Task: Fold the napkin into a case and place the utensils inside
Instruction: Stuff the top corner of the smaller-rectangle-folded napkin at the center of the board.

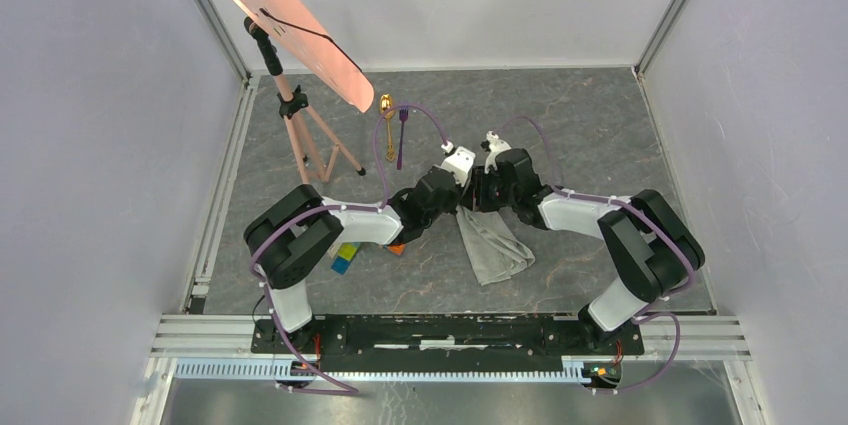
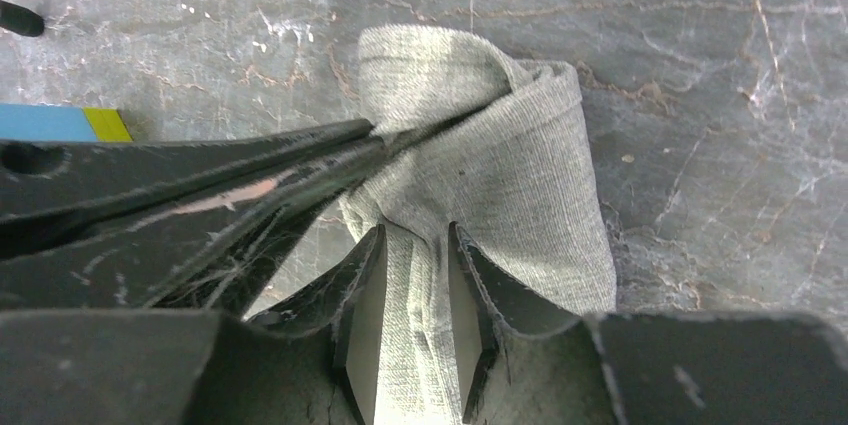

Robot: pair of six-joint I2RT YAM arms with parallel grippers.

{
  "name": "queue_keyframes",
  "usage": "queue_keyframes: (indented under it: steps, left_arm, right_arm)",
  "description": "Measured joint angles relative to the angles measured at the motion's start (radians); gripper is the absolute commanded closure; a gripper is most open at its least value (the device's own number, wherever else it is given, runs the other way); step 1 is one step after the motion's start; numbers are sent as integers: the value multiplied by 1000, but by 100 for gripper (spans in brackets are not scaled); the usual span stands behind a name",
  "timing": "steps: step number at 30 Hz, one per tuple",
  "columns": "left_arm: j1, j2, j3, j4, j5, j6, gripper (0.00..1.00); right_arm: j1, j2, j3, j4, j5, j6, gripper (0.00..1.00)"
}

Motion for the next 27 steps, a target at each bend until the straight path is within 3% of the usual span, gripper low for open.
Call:
queue_keyframes:
  steps: [9, 14, 16, 21, 27]
  left_arm:
    - [0, -6, 0, -3, 17, 0, 98]
    - [0, -6, 0, -7, 20, 0, 98]
    - [0, -6, 0, -9, 21, 0, 98]
    - [0, -6, 0, -13, 26, -2, 98]
    - [8, -8, -11, 0, 23, -8, 98]
  right_arm:
    - [9, 19, 46, 1, -2, -37, 62]
    - [31, 41, 52, 0, 11, -53, 66]
    - [38, 45, 52, 1, 19, -55, 72]
    - [40, 58, 52, 30, 38, -37, 98]
    - [20, 80, 19, 148, 40, 92, 100]
